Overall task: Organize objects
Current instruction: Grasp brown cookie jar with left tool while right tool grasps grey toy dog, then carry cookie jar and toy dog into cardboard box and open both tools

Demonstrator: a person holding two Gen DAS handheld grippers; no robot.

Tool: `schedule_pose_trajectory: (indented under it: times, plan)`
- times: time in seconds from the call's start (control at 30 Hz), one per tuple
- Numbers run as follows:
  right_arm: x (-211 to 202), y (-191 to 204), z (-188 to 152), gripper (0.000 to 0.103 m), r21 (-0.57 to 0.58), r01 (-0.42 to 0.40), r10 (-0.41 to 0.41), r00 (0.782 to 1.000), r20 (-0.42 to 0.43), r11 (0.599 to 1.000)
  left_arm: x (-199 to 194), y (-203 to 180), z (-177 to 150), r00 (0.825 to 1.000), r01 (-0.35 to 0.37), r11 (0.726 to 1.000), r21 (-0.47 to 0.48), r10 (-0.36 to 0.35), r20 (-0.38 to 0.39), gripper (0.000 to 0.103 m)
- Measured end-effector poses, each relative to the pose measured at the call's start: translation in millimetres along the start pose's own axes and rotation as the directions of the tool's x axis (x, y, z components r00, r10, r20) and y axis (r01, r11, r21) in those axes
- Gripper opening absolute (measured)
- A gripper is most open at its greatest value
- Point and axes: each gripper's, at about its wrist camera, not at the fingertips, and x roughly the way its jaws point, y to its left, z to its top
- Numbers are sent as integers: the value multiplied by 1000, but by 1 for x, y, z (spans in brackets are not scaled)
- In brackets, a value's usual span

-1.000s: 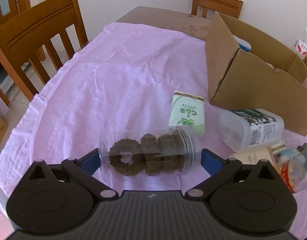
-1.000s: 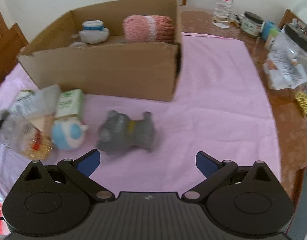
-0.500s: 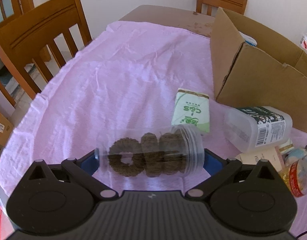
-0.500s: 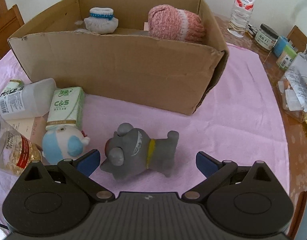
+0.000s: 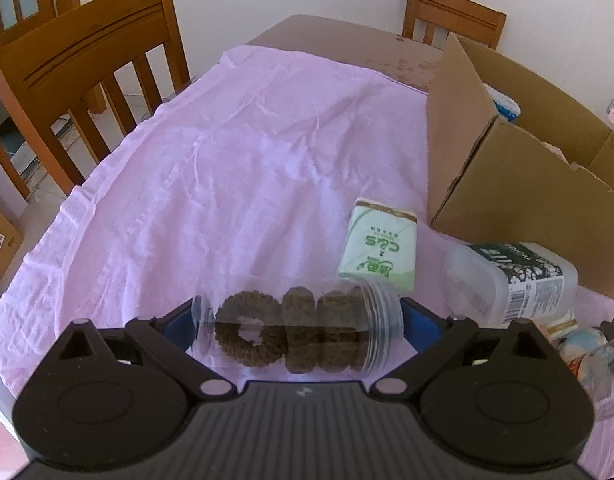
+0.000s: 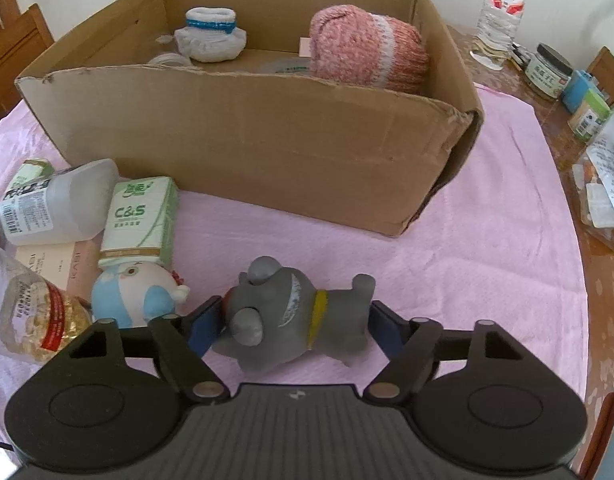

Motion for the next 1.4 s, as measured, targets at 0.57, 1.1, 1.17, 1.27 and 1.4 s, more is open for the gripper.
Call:
schedule_pose_trajectory:
  times: [0.57,1.1,1.17,1.27,1.4]
  plan:
    - [-27,-7,9,79,-48,-41,41,999,0,998,-23,-1,21,997,78,985,151,-75,-23,92]
    - [-91,-4,43,79,-200,-101,120,989,84,975,-98,-80,102,950,248,873,420,-305,72,92]
    - [-97,-3,53,79,-213,-102,126,987,102,972,-99,-94,112,942,259,860,439,-326,84,92]
    - [-105,-3,65,79,-225,-109,140,982,125,968,-95,-112,127,930,281,843,459,-358,87,92]
    - [-113,-3,81,79,-242,-121,161,975,152,963,-83,-131,138,928,283,840,463,-362,89,100]
